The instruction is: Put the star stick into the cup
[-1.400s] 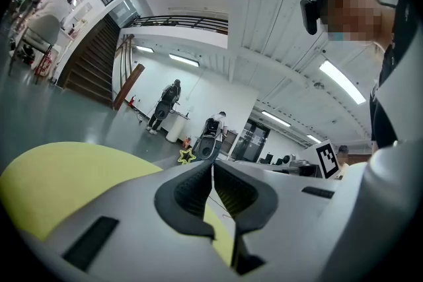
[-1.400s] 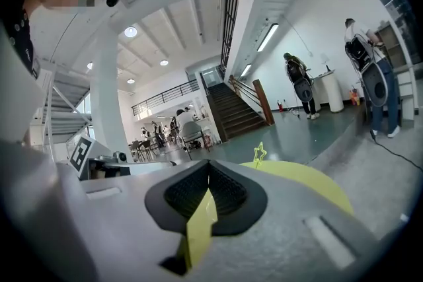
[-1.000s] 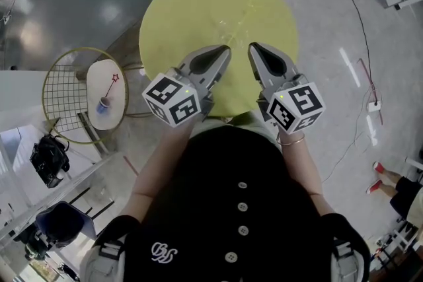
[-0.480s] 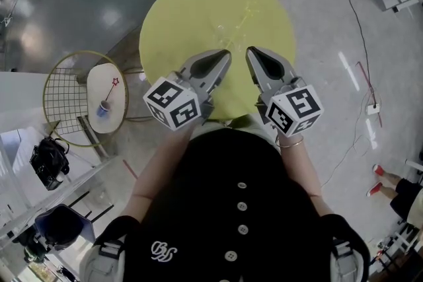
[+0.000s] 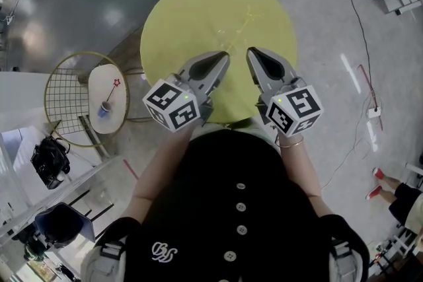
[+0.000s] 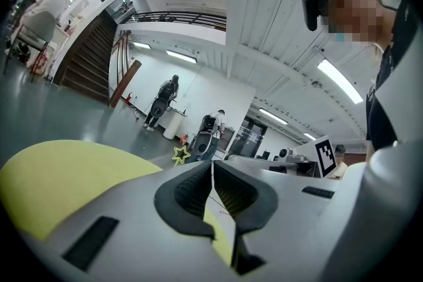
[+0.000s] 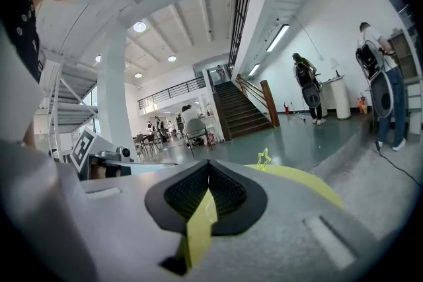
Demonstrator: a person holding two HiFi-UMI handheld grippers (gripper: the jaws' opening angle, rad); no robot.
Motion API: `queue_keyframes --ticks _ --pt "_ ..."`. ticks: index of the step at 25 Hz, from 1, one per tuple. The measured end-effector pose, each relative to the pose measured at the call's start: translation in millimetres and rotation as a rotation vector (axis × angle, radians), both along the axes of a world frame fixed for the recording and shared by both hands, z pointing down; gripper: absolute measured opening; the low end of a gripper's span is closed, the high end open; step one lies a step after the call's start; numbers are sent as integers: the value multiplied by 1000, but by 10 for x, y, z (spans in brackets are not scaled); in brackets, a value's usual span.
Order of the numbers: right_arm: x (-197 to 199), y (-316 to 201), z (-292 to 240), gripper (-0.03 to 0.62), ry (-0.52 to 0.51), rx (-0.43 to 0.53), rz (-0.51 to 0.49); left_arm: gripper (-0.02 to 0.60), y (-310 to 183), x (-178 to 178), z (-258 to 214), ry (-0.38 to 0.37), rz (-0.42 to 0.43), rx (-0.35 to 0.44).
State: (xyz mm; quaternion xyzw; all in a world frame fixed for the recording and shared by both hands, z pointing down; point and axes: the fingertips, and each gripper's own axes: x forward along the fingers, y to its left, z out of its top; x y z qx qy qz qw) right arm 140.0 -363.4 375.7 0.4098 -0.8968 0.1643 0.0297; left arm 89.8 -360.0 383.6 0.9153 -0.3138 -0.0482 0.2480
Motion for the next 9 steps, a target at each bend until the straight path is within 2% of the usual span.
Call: queue_keyframes --ticks 9 --pt "12 -53 50 3 0 -17 -9 20 -71 6 28 2 -5 -14"
